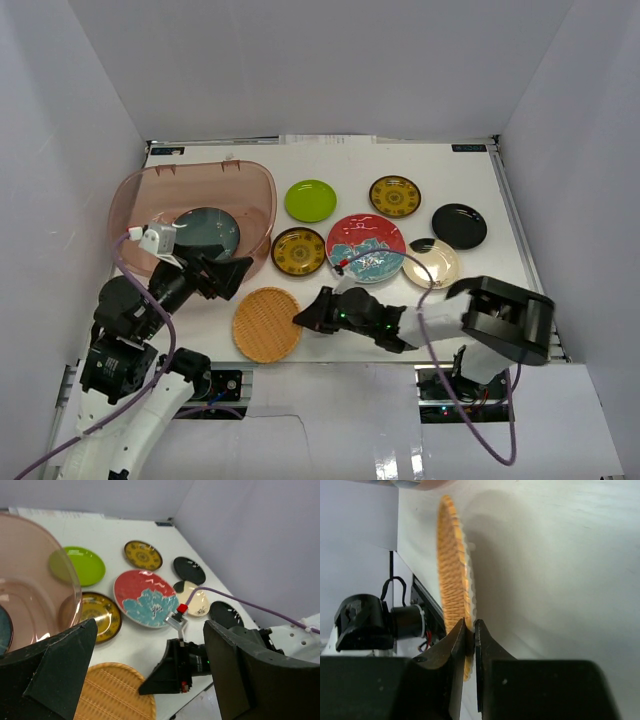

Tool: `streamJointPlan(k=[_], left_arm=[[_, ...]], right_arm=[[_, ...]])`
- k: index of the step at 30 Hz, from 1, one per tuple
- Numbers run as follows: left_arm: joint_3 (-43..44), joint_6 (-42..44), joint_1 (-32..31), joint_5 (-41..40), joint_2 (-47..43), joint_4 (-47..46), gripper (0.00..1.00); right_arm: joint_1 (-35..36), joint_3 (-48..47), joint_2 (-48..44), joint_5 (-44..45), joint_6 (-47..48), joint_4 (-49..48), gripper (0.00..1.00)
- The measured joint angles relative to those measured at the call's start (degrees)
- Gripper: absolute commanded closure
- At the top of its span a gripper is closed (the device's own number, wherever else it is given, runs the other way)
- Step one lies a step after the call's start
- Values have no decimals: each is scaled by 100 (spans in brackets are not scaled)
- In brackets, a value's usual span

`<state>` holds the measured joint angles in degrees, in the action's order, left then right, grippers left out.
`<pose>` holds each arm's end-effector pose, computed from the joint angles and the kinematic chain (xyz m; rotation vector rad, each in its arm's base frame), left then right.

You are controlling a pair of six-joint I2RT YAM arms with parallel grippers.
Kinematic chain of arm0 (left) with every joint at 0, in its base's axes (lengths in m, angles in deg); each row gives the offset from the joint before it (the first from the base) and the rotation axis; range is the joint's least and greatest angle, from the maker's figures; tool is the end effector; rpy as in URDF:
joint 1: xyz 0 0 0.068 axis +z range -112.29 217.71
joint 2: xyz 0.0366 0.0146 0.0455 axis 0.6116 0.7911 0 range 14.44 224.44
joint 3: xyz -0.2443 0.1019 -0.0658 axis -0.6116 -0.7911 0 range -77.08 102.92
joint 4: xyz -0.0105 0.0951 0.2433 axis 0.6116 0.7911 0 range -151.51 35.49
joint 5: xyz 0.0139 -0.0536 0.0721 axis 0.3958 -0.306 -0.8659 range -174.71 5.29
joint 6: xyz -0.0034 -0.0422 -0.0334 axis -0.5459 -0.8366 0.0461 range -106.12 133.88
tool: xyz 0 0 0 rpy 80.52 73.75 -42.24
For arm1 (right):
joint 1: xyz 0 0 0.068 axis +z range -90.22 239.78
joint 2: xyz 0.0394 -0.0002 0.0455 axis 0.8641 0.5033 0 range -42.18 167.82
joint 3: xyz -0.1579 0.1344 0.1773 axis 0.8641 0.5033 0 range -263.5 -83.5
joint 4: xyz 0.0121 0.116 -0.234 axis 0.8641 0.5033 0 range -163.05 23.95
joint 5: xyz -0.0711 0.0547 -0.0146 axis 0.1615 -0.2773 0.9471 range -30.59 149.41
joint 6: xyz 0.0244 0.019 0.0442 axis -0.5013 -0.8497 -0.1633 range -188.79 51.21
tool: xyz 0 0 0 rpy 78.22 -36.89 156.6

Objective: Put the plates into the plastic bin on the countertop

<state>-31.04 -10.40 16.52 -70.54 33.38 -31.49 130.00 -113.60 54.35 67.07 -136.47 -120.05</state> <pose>0.0617 -0.0332 0.3587 0.1524 1.6749 -0.8050 0.1080 0.2864 0.1389 0.0558 2.2102 1.4057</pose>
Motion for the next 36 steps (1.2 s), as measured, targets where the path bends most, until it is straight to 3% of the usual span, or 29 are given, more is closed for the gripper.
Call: streamJointPlan(k=[2,6,9,11,17,25,28,32,35,36], left_arm=[[374,-39,0,46,216,-81,2],[839,-142,0,175,400,-354,2],[1032,-236,0,175,455,-509,2],[1106,-306,0,192,505,-612,2],[1329,-490,0,297,664,-730,2],[1779,-629,0,348,588,-868,2],[1746,-667,0,363,555,-896,2],[1534,-695,0,387,555,-903,2],[1384,-734,0,391,557,-879,2],[1342,-754,0,393,557,-874,2]], right_arm=[[11,435,-1051,155,219,599,92],[96,422,-3115,538,863,2243,92],[-20,-225,-4028,691,1462,3167,92],[-232,-970,-4057,743,1906,3512,92],[-1036,-3661,-2168,568,2946,3462,92],[-1517,-7796,2105,-57,3359,3930,92],[-1506,-8922,3320,-212,3289,4236,92],[-1491,-9521,4284,-297,3093,4428,91],[-1469,-9512,4564,-348,2946,4627,72],[-1469,-9503,4610,-363,2887,4673,54]])
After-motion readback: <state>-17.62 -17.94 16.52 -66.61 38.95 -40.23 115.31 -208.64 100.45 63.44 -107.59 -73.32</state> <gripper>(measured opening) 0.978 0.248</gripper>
